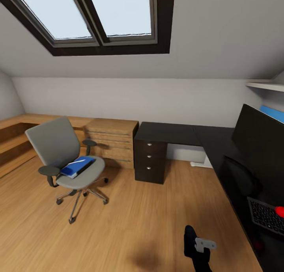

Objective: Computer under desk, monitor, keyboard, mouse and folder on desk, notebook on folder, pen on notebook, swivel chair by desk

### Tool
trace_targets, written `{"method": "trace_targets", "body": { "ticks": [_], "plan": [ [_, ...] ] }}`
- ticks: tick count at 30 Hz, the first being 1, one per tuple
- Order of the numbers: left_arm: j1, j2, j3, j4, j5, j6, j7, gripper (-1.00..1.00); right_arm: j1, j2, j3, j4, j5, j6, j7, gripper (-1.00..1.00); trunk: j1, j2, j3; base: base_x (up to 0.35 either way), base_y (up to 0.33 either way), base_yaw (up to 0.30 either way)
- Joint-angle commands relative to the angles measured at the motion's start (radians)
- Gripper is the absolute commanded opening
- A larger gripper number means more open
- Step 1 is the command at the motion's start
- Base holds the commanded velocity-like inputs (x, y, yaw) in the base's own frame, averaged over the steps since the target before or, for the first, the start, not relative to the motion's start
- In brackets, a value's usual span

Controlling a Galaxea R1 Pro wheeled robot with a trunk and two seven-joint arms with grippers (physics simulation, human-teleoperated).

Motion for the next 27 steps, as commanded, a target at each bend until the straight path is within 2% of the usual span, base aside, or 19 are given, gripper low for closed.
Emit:
{"method": "trace_targets", "body": {
  "ticks": [1,12,21,27],
  "plan": [
    [-0.001,0.001,-0.007,0.0,0.005,-0.004,0.007,1.0,-0.001,0.001,-0.007,0.0,0.011,-0.003,-0.001,-1.0,0.001,-0.001,-0.001,0.335,0.063,0.0],
    [-0.001,0.002,-0.007,0.0,0.004,-0.004,0.007,1.0,-0.001,0.002,-0.007,0.0,0.01,-0.001,0.0,-1.0,0.001,-0.001,0.002,0.315,0.091,-0.125],
    [-0.001,0.001,-0.006,0.0,0.001,-0.004,0.007,1.0,-0.001,0.002,-0.009,0.0,0.009,0.001,-0.001,-1.0,0.001,-0.001,0.002,0.057,0.011,-0.019],
    [-0.001,0.001,-0.006,0.0,0.001,-0.005,0.007,1.0,-0.001,0.002,-0.009,0.0,0.009,-0.001,-0.001,-1.0,0.001,-0.001,0.002,0.259,0.0,-0.001]
  ]
}}
